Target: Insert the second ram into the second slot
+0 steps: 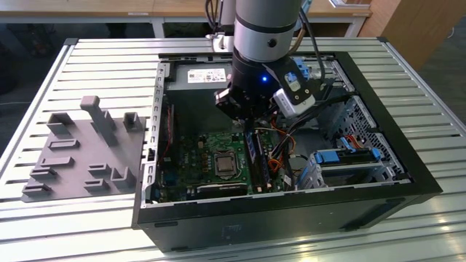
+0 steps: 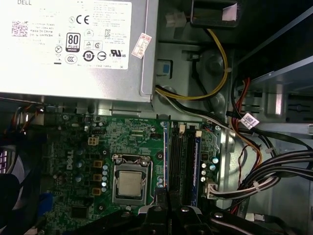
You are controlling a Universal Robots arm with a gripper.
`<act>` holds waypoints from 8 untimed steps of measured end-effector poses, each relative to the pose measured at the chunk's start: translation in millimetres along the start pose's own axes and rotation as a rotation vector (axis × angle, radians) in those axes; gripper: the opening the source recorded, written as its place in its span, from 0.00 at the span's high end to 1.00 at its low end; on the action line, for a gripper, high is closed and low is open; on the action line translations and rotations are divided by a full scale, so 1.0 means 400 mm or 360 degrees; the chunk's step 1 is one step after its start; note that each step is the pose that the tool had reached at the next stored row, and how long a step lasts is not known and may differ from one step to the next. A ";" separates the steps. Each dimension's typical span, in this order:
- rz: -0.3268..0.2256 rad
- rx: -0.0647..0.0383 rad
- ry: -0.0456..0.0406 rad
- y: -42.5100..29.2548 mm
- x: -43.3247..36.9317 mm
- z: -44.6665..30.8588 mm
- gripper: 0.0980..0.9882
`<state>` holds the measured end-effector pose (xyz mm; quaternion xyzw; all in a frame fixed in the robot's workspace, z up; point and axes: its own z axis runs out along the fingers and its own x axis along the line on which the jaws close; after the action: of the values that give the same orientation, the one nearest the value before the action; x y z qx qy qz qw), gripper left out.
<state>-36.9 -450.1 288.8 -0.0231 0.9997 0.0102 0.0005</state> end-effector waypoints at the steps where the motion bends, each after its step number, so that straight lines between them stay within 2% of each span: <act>1: 0.0000 0.0000 0.0000 0.000 0.000 0.001 0.96; 8: 0.0000 0.0000 0.0000 0.000 0.000 0.005 0.96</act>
<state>-36.9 -450.1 286.8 -0.0231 0.9997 0.0101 0.0005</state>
